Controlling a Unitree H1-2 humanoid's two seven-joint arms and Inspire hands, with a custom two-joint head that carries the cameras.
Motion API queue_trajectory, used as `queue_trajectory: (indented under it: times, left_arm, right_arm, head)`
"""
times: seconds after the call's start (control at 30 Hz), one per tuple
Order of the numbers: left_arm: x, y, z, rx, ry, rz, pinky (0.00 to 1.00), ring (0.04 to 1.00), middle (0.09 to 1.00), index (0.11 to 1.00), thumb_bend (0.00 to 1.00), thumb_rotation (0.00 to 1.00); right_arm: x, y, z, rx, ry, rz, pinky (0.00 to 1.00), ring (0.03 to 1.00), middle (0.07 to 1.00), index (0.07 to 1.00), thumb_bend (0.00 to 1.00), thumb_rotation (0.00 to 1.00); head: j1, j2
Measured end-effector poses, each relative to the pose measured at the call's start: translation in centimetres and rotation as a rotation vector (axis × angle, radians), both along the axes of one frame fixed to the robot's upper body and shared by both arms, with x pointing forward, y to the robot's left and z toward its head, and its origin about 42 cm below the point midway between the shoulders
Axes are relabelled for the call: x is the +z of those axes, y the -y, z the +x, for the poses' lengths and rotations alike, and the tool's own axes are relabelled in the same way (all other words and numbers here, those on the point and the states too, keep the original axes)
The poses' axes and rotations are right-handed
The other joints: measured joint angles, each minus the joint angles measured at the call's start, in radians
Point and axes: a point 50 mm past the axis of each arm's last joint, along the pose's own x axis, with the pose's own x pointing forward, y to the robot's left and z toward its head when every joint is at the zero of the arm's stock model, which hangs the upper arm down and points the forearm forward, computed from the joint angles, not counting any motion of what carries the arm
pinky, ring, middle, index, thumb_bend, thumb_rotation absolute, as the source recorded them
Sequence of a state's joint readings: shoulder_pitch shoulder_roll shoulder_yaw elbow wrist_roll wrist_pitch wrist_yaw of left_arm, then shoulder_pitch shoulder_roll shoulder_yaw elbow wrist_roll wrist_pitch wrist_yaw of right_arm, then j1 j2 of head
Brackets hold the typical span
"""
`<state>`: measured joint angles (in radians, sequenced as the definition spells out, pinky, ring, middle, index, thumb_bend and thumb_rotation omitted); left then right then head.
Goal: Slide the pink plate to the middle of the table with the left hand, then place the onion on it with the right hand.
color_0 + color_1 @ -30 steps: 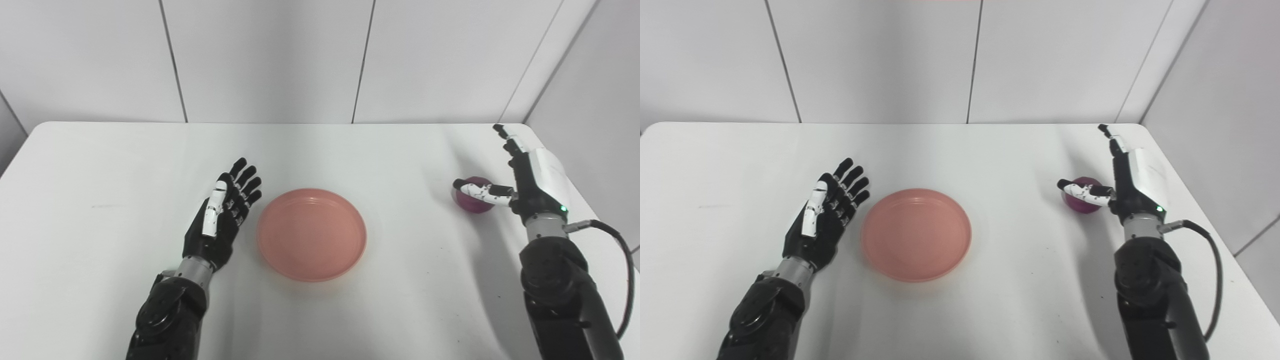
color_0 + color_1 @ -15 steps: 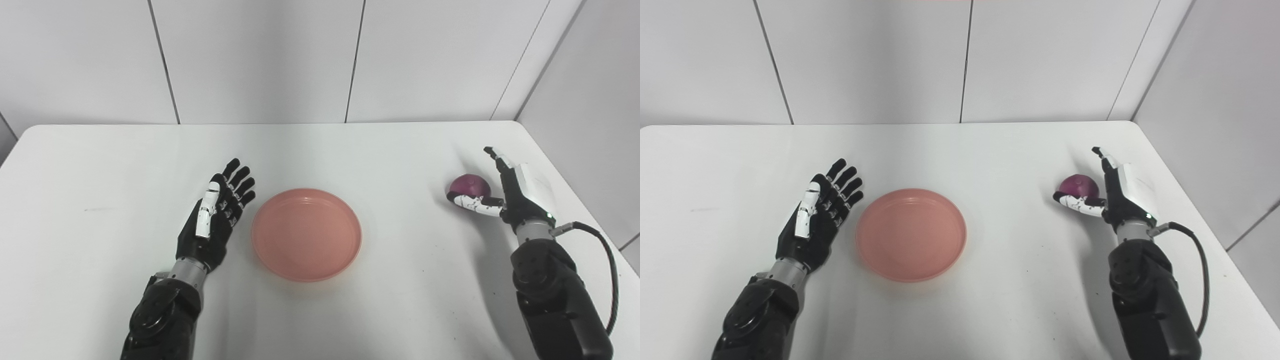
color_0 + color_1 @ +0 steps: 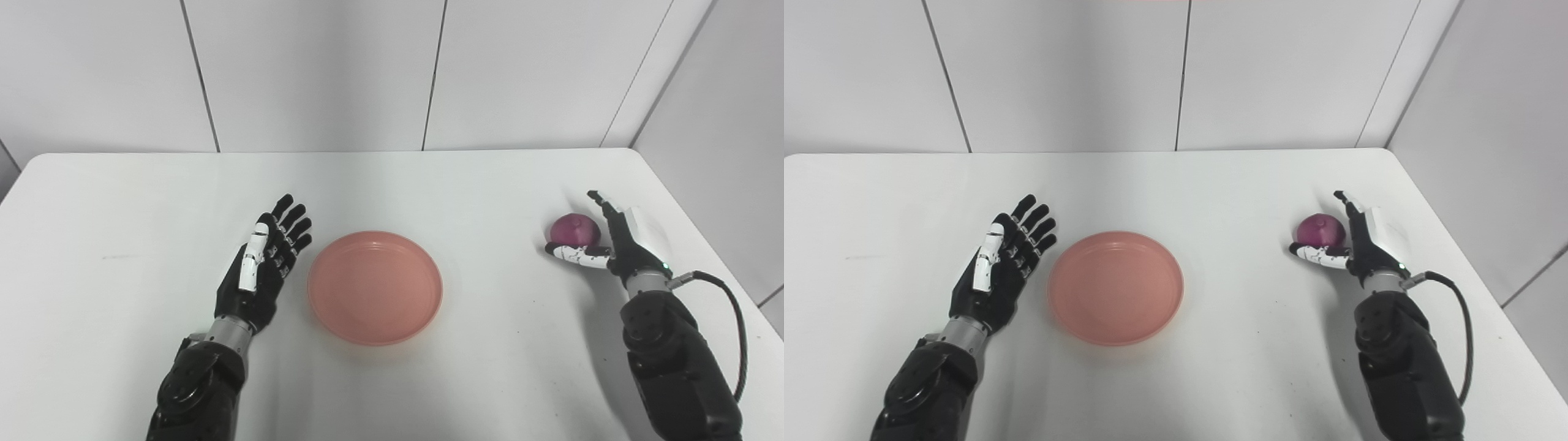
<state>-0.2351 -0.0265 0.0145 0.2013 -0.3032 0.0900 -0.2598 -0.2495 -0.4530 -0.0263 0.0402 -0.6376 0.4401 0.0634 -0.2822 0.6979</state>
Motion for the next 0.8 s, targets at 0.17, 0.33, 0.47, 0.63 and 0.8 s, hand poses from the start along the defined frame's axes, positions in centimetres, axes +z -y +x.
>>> queue_trajectory:
  times: [0.17,0.33,0.47,0.63,0.8]
  left_arm:
    - [0.0,-0.1,0.0,0.000,0.000,0.003,0.96,0.950,0.957,0.941,0.41,1.00]
    - [0.0,-0.1,0.0,0.000,0.001,0.005,0.95,0.948,0.956,0.941,0.41,1.00]
    - [0.0,-0.2,0.0,0.000,0.001,0.006,0.95,0.948,0.957,0.941,0.42,1.00]
    - [0.0,-0.2,0.0,0.001,0.005,0.008,0.95,0.944,0.954,0.938,0.42,1.00]
    - [0.0,-0.2,0.0,0.001,0.006,0.008,0.95,0.945,0.955,0.939,0.42,1.00]
  right_arm:
    - [-0.2,0.0,0.6,-0.001,-0.010,0.017,0.78,0.879,0.918,0.927,1.00,0.37]
    - [-0.1,0.2,1.4,-0.011,-0.008,0.011,0.77,0.871,0.910,0.922,1.00,0.39]
    - [0.0,0.4,2.0,-0.016,-0.007,0.013,0.76,0.871,0.910,0.918,1.00,0.41]
    - [-0.1,0.4,2.2,-0.013,-0.010,0.017,0.78,0.883,0.916,0.923,1.00,0.42]
    - [0.1,0.5,2.6,-0.016,-0.010,0.020,0.78,0.885,0.917,0.920,1.00,0.42]
  head:
    - [-0.002,0.000]
    - [-0.006,0.002]
    - [-0.009,0.003]
    - [-0.011,0.005]
    - [-0.014,0.006]
